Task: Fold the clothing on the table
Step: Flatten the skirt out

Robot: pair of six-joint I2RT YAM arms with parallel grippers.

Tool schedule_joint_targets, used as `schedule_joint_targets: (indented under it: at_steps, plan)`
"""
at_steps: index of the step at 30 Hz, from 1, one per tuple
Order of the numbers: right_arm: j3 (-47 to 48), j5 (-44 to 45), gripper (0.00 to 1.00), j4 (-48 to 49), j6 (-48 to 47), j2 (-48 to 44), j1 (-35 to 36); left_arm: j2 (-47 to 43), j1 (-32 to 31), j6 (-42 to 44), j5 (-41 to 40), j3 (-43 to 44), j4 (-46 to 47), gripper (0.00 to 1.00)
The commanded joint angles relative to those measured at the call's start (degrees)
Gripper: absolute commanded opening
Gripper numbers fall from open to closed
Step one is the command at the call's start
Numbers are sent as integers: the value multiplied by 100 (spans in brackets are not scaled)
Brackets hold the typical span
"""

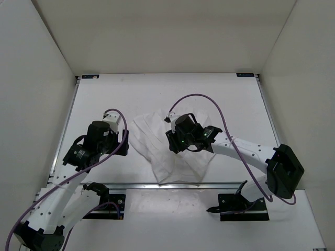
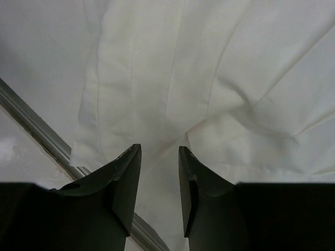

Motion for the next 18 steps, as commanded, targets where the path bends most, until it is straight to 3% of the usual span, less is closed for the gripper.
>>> schedule_joint_targets:
  at_steps: [1, 12, 18]
  plan:
    - [-115, 10, 32, 110, -41, -329, -62, 64, -11, -30, -128, -59, 97, 98]
    - [-203, 537, 37, 119, 73, 101, 1036, -1008, 174, -21, -137, -147, 291, 99]
    - [-195, 818, 41, 197, 275, 680, 1589, -939, 217, 14, -111, -147, 308, 99]
